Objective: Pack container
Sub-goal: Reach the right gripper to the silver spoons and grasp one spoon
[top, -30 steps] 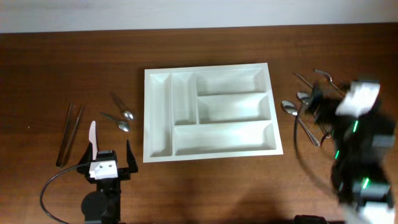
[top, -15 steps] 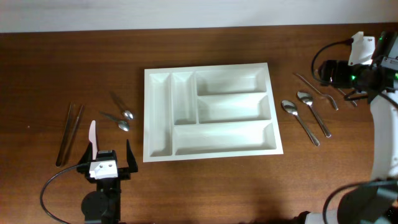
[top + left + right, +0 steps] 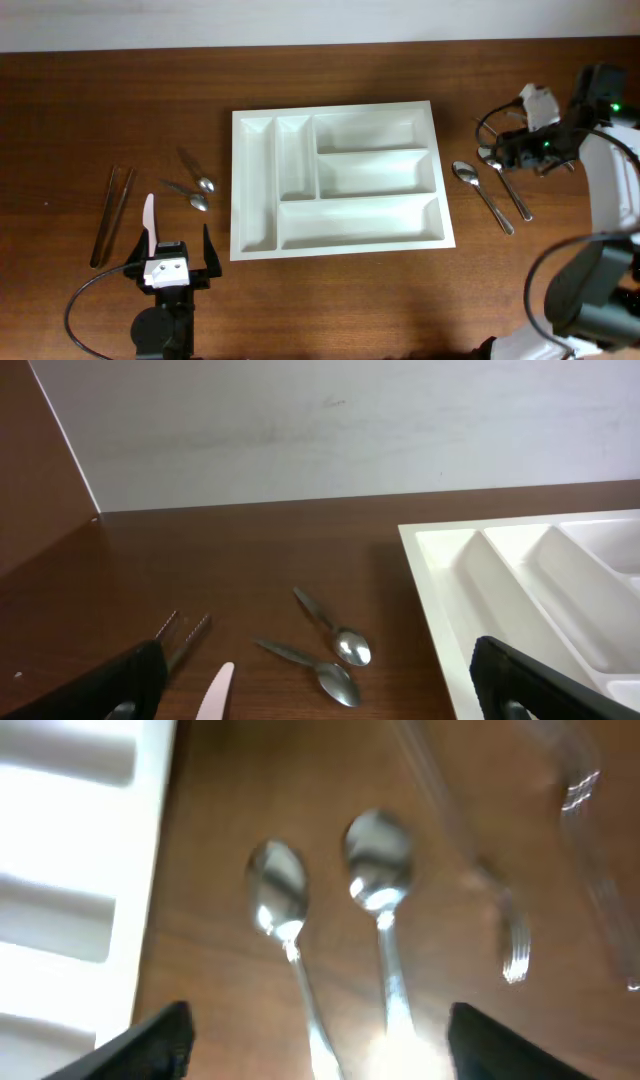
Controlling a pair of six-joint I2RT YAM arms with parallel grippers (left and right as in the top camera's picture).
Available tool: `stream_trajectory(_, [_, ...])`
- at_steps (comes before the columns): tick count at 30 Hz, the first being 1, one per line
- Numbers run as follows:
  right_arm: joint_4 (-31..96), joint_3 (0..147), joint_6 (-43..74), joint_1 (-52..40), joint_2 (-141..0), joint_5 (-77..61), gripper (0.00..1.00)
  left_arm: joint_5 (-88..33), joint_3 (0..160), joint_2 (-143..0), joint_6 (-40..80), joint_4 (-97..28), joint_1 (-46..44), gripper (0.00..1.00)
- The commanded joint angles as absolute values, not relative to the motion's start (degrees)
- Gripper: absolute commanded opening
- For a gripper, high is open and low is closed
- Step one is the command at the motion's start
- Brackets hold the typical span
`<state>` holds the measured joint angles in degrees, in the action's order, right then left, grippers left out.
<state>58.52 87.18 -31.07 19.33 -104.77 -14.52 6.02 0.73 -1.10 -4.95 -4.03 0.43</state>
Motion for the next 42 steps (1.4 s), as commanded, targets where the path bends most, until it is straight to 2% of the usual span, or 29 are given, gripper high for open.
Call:
stream_trajectory(1, [60.86, 88.18, -36.27, 18.17, -108.84, -15.14, 0.73, 5.80, 0.54, -0.67, -5.50, -4.10, 0.64, 0.99])
stream_trajectory(7, [61.95, 88.18, -37.32, 14.81, -114.04, -14.33, 0.66, 5.80, 0.54, -0.67, -5.50, -4.10, 0.64, 0.99])
stream_trajectory(16, [60.64, 88.14, -37.50, 13.63, -115.92, -9.37, 0.64, 5.82, 0.54, -0.67, -5.50, -4.10, 0.64, 0.99])
stream_trajectory(29, [60.60, 87.68, -38.59, 13.52, -120.25, -9.63, 0.58, 5.82, 0.54, -0.67, -5.50, -4.10, 0.64, 0.99])
stream_trajectory(42, [60.18, 86.41, -38.54, 13.52, -122.63, -9.65, 0.43, 5.80, 0.54, -0.67, -5.50, -4.10, 0.64, 0.99])
